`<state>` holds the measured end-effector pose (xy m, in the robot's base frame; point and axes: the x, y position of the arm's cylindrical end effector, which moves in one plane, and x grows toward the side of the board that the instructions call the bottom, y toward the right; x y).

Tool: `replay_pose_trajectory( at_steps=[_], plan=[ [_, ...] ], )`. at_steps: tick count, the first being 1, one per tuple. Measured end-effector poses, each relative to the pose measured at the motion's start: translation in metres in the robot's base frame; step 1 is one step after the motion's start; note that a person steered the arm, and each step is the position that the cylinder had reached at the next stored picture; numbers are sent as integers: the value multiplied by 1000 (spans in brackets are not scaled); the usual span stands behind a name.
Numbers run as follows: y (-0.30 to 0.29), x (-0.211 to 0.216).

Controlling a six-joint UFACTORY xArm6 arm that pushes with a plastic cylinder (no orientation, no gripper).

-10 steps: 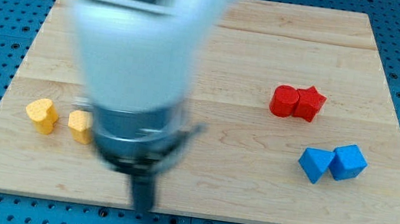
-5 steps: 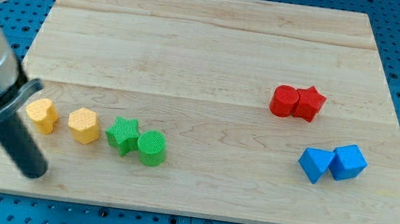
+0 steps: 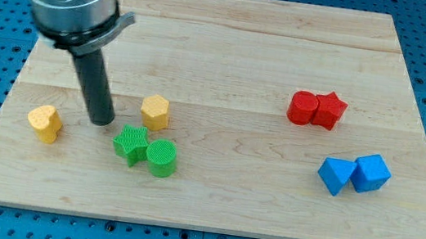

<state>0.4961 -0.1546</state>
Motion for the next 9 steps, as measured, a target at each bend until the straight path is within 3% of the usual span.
replay_pose_trajectory(
  at_steps=[2, 3, 4, 6, 7, 8, 9],
  plan=[
    [-19, 45],
    [-69, 51],
    [-69, 23],
    [29, -67],
    [34, -67],
    [141, -80],
    [151, -8]
  ],
)
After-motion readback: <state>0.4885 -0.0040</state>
